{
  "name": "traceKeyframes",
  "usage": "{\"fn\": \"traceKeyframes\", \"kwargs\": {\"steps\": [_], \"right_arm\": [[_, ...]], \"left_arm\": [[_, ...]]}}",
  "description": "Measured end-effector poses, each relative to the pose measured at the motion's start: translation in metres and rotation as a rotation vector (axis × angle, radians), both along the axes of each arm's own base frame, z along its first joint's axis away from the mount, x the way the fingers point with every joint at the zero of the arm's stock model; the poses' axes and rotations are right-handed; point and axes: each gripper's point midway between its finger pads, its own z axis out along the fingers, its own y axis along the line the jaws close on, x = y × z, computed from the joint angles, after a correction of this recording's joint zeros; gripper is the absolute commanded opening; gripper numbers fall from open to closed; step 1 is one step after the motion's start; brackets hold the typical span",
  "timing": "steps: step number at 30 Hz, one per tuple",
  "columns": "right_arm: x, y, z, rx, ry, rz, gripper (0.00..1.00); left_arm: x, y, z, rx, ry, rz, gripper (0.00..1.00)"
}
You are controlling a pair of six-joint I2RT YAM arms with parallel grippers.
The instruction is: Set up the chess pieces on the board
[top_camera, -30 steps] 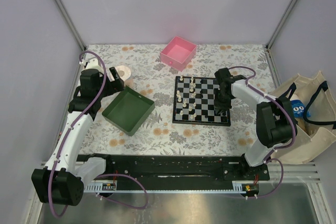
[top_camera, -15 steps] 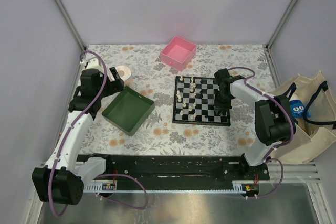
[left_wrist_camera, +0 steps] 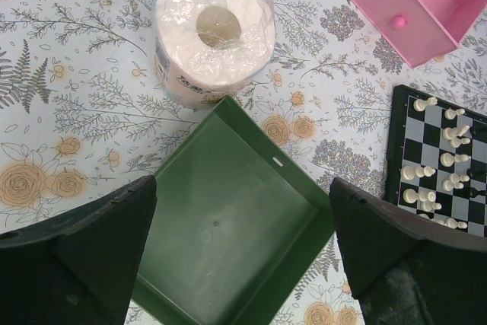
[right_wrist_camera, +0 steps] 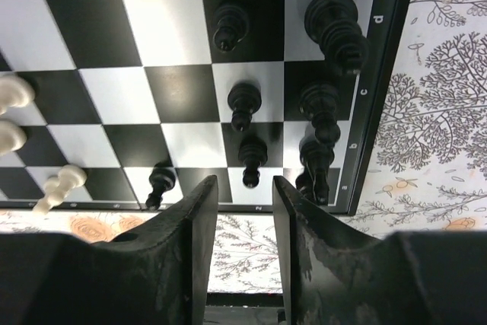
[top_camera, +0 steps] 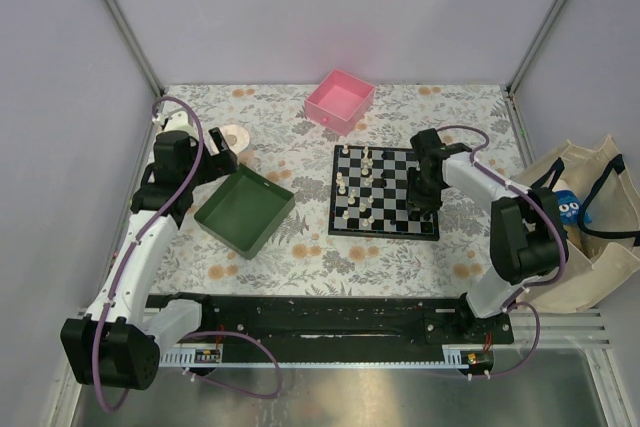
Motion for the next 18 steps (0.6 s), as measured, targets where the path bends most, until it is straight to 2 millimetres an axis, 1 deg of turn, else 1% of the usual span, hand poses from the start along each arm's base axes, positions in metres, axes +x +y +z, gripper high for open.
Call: {"fn": "traceKeyframes", "kwargs": {"steps": [5, 7, 9, 13, 15, 18], "right_arm": [[0.002, 0.004, 0.024, 0.024, -0.07, 0.007, 0.47], [0.001, 0.008, 0.028, 0.033, -0.078, 0.019, 0.47], [0.0, 0.018, 0.031, 0.048, -0.079, 0.04, 0.47], [-0.004, 0.038, 0.031, 0.074, -0.066, 0.085, 0.47], [-0.006, 0.047, 0.025, 0.084, -0.046, 0.102, 0.47], [-0.011, 0.053, 0.014, 0.08, -0.006, 0.115, 0.47]], "left_arm": [[0.0, 0.0, 0.0, -0.004, 0.0, 0.001, 0.99], [0.0, 0.0, 0.0, -0.007, 0.0, 0.002, 0.99], [0.0, -0.001, 0.0, -0.007, 0.0, 0.002, 0.99], [0.0, -0.001, 0.0, -0.011, 0.0, 0.004, 0.99], [0.0, -0.001, 0.0, -0.012, 0.0, 0.004, 0.99], [0.0, -0.001, 0.0, -0.012, 0.0, 0.003, 0.99]]}}
